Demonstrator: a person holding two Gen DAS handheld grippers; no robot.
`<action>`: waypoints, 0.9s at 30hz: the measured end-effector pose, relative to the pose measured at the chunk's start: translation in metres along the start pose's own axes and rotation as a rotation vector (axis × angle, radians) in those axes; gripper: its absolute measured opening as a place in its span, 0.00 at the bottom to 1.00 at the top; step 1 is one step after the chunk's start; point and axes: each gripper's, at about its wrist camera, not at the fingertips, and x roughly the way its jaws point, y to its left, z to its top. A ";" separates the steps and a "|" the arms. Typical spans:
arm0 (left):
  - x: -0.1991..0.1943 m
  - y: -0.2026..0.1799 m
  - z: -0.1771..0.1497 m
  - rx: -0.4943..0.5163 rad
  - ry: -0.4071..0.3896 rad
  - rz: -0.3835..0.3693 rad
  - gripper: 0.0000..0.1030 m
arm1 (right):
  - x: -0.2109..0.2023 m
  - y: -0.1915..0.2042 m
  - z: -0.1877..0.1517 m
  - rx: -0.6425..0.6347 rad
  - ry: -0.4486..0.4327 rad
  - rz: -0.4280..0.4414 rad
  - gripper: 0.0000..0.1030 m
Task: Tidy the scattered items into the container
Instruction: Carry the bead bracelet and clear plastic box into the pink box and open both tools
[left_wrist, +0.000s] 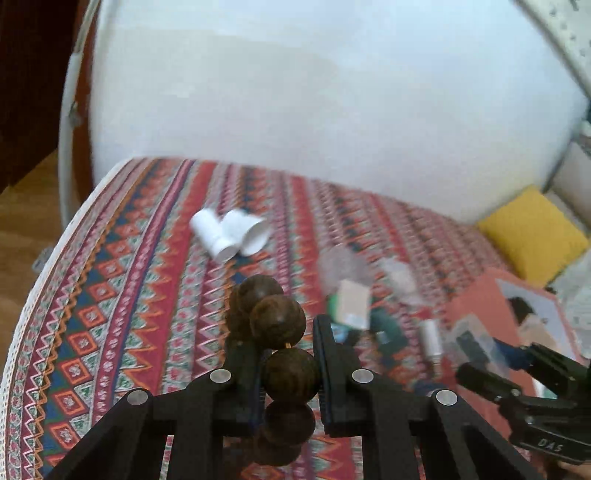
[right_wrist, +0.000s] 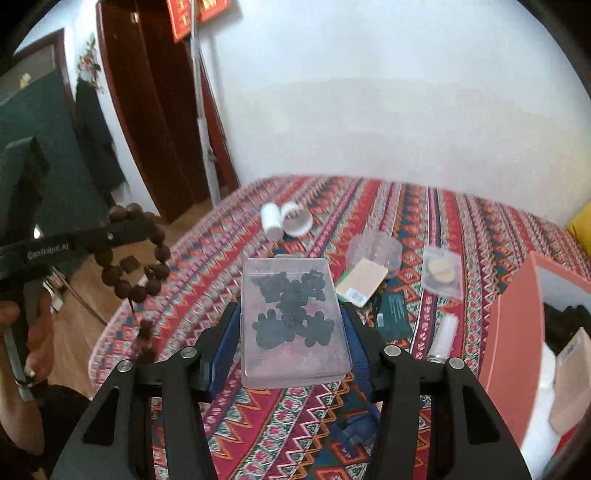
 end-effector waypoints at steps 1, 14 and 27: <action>-0.005 -0.007 0.000 0.009 -0.008 -0.010 0.16 | -0.009 0.001 0.001 0.000 -0.017 0.002 0.55; -0.022 -0.140 0.019 0.185 -0.032 -0.163 0.17 | -0.140 -0.074 -0.007 0.129 -0.239 -0.141 0.55; -0.032 -0.342 0.040 0.413 -0.061 -0.367 0.17 | -0.242 -0.207 -0.046 0.360 -0.357 -0.414 0.55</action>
